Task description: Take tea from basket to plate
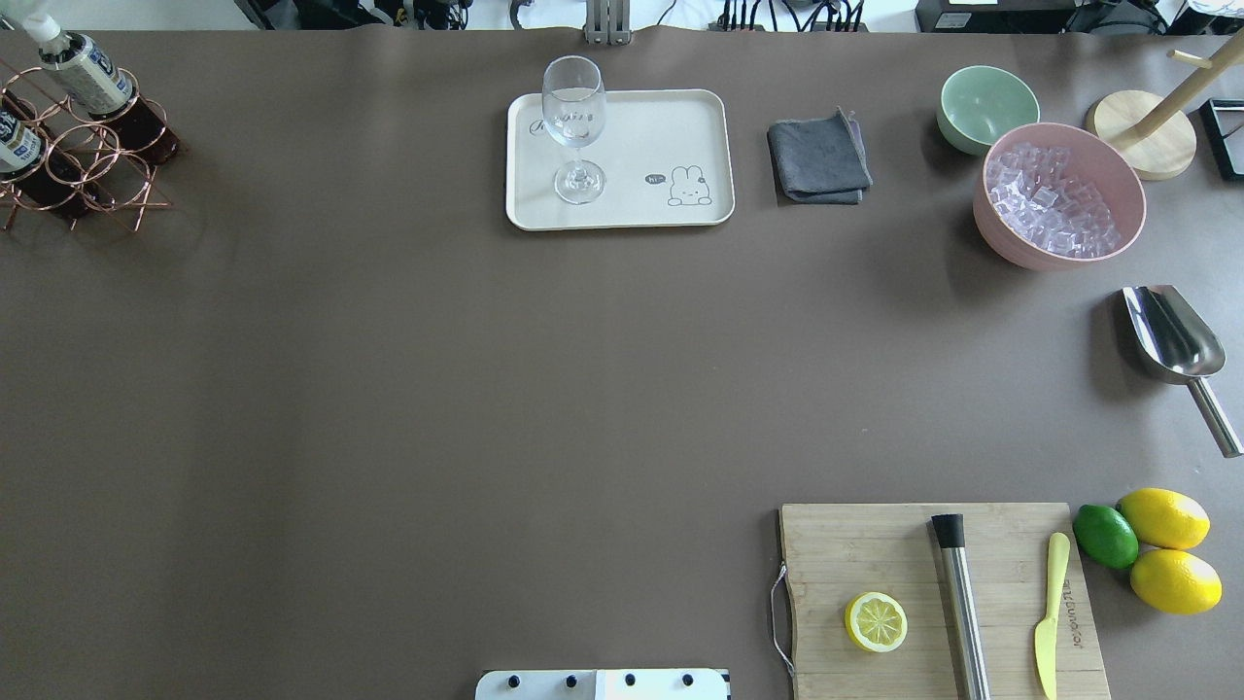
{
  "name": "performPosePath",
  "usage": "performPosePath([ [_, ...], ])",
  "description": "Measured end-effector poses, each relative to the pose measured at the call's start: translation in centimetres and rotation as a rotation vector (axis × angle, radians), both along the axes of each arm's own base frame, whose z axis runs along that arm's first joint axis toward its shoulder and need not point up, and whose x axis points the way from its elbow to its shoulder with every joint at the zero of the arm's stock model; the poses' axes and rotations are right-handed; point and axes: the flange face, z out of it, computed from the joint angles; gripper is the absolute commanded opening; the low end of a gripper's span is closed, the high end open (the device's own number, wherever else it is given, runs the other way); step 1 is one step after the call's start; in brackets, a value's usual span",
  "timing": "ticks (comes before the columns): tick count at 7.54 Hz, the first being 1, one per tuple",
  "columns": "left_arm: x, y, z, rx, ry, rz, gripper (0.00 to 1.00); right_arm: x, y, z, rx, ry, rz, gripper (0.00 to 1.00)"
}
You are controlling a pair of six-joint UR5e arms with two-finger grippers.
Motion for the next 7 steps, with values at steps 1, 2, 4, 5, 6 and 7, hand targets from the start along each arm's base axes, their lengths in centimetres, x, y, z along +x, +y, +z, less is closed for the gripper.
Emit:
performPosePath([
  [1, -0.07, 0.04, 0.05, 0.0, -0.011, 0.0, 0.99, 0.0, 0.02, 0.01, 0.0, 0.0, 0.0, 1.0],
  [2, -0.13, 0.07, 0.14, -0.001, -0.018, 0.0, 0.99, 0.02, -0.05, -0.11, 0.003, 0.0, 0.0, 1.0],
  [4, -0.22, 0.1, 0.17, -0.001, -0.022, -0.002, 0.99, 0.05, -0.42, -0.29, 0.007, 0.004, 0.001, 1.0],
  [5, -0.23, 0.15, 0.18, -0.002, -0.019, -0.003, 0.99, 0.05, -0.5, -0.31, 0.007, 0.004, 0.001, 1.0],
  [6, -0.29, 0.16, 0.19, -0.002, -0.017, -0.005, 0.99, 0.04, -0.56, -0.35, 0.008, 0.004, 0.001, 1.0],
  [7, -0.36, 0.22, 0.21, -0.003, -0.017, -0.007, 0.99, 0.04, -0.59, -0.39, 0.009, 0.003, 0.001, 1.0],
])
